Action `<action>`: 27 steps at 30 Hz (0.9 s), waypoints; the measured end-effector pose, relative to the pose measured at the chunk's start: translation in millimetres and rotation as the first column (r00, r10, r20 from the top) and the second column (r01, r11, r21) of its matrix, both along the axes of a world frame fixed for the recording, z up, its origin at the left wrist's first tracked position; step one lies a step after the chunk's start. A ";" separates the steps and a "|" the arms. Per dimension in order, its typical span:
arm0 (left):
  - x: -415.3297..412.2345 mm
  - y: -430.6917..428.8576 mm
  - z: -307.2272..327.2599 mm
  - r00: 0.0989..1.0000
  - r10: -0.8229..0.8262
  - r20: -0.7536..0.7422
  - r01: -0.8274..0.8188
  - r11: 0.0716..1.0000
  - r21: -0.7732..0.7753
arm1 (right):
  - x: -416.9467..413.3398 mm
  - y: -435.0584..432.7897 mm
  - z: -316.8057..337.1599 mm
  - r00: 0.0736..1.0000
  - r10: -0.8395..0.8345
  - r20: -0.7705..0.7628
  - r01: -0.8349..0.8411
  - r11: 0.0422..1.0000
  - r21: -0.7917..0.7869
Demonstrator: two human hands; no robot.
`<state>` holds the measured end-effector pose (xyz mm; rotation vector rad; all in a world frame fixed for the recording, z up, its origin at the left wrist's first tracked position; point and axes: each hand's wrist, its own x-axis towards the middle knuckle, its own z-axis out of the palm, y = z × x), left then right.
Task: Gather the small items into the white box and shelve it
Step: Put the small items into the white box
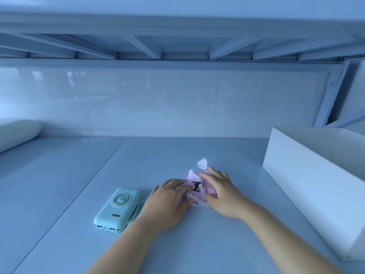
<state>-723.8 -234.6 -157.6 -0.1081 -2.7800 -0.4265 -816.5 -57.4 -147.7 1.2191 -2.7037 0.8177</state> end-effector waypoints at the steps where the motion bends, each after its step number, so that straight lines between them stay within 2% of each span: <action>1: -0.2 -0.3 -0.1 1.000 -0.007 -0.003 0.007 1.000 0.000 | -0.3 -0.3 -0.1 1.000 0.006 -0.006 -0.006 1.000 -0.006; 12: 0.1 -1.0 2.4 1.000 0.000 -0.008 0.000 1.000 -0.002 | -6.8 5.9 1.6 0.991 0.015 -0.137 -0.026 0.996 -0.085; 17: 1.3 2.2 4.1 0.999 0.036 -0.038 -0.036 0.999 0.003 | -1.2 8.4 3.6 0.999 0.031 0.011 -0.029 0.991 -0.134; 22: 6.4 2.1 6.9 0.998 0.063 -0.006 -0.063 0.998 0.008 | 3.7 4.5 2.1 0.995 0.040 -0.093 -0.049 0.994 -0.095; 27: 10.0 0.2 8.5 0.998 0.046 0.049 -0.047 0.999 0.016 | 5.7 6.3 3.4 0.993 0.078 -0.094 -0.079 0.997 -0.002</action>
